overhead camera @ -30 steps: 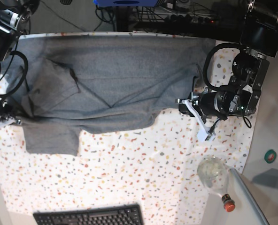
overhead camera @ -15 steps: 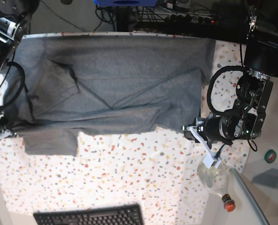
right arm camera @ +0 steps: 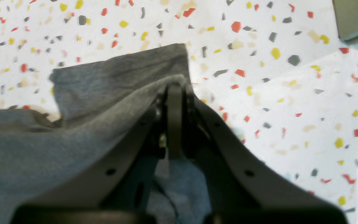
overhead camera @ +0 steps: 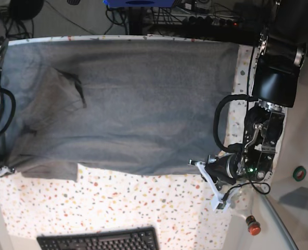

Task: Layout the t-shirt on the table in an organized manner, then fold the t-shirt properly
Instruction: 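Pull the held shirt edge with the left gripper to fold it lengthwise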

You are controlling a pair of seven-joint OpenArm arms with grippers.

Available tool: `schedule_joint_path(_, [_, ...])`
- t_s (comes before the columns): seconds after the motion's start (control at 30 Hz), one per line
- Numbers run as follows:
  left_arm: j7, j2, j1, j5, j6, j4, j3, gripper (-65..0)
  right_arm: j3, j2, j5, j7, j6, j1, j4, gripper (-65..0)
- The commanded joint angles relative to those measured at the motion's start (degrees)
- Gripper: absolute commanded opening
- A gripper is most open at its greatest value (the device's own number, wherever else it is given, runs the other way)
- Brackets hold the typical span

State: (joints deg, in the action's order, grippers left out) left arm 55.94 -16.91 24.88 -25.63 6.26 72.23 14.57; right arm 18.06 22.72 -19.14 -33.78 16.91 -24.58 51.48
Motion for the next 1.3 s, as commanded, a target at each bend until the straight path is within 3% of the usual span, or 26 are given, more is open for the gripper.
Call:
schedule_joint_path(0.0, [-1.1, 0.2, 1.8, 0.3, 0.0, 0.9, -0.5, -65.0, -0.8, 2.1, -0.2, 3.1, 0.1, -3.1, -0.4, -65.0])
schedule_joint_path(0.2, [-1.2, 0.2, 1.9, 0.3, 0.0, 0.9, -0.6, -65.0, -10.7, 4.8, -0.2, 13.8, 0.1, -4.4, -6.3, -65.0])
schedule_joint_path(0.33, [-1.1, 1.2, 1.2, 0.1, 0.0, 1.1, -7.1, -65.0, -15.8, 5.0, -0.2, 22.7, 0.1, -4.1, -10.6, -65.0])
schedule_joint_path(0.47, [-1.1, 1.3, -0.8, 0.1, 0.1, 1.4, -11.9, -65.0, -18.7, 5.0, -0.1, 26.6, 0.1, -4.1, -15.7, -65.0])
schedule_joint_path(0.6, [-1.1, 1.2, -2.2, 0.1, 0.1, 1.4, -11.6, -65.0, -22.0, 5.0, -0.1, 31.8, 0.1, -4.1, -17.8, -65.0])
schedule_joint_path(0.83, [-0.8, 1.3, -4.4, 0.0, 0.3, 2.8, -11.6, -65.0, -22.6, 6.2, -0.1, 32.0, 0.1, -4.0, -17.1, -65.0])
schedule_joint_path(0.97, [-0.6, 0.9, -9.8, -0.1, 0.3, 10.8, -12.2, -65.0, -22.2, 6.9, -0.1, 31.7, 0.1, -1.5, -13.4, -65.0])
schedule_joint_path(1.13, [-0.6, 0.2, -16.5, -0.1, 0.3, 17.5, -14.3, -65.0, -21.9, 7.7, -0.3, 27.6, 0.1, 2.0, -7.1, -65.0])
schedule_joint_path(1.27, [-0.6, -0.2, -20.3, -0.1, 0.4, 21.7, -18.0, -65.0, -15.4, 7.5, -0.2, 25.5, 0.1, 4.8, -3.2, -65.0])
